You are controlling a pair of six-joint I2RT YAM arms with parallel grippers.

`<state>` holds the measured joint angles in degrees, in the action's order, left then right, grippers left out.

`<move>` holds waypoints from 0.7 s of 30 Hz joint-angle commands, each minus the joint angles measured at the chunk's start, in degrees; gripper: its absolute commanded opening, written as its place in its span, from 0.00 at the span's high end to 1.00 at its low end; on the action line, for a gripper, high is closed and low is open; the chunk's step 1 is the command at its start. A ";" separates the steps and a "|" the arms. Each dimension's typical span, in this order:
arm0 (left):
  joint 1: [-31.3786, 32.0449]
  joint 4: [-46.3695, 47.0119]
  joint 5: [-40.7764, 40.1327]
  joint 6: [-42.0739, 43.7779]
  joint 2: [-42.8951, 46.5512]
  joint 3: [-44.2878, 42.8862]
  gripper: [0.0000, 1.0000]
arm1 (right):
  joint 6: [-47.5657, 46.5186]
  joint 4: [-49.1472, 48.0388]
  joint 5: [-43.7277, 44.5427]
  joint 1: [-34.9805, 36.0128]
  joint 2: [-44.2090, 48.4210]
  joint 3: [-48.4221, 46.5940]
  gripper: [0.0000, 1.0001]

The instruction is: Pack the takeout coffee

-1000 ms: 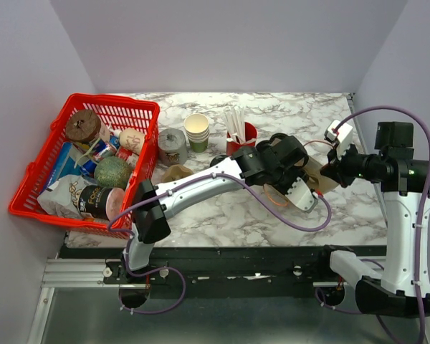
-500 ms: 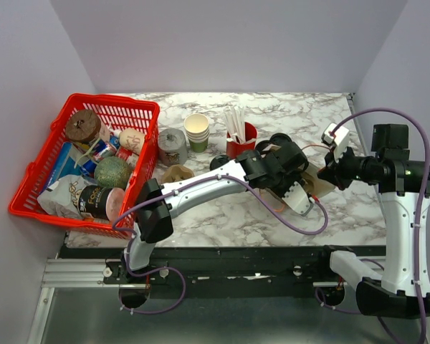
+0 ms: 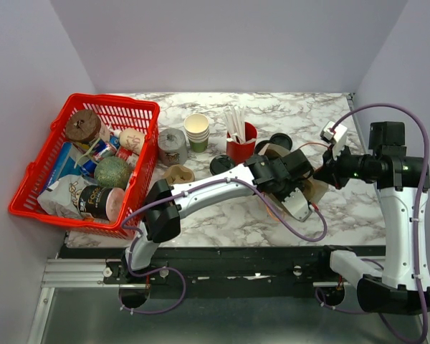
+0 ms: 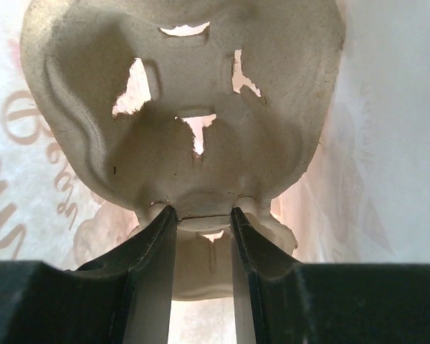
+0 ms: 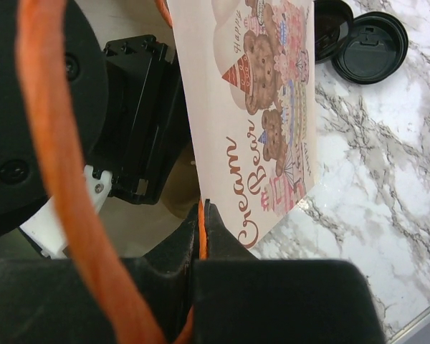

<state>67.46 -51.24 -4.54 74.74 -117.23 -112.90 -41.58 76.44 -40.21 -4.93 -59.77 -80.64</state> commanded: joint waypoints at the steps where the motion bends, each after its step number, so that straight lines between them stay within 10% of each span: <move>1: 0.74 -3.42 -1.27 -1.78 0.77 -2.06 1.00 | 3.34 10.92 -1.98 0.27 -0.08 -1.45 0.99; 21: 0.83 -2.19 0.94 -17.79 1.30 -2.24 1.00 | 12.58 11.09 4.52 0.62 -1.93 -5.31 1.00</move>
<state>68.01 -53.47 -3.36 59.57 -117.23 -114.76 -30.44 76.62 -37.45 -4.56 -61.06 -84.07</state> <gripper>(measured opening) 0.391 0.012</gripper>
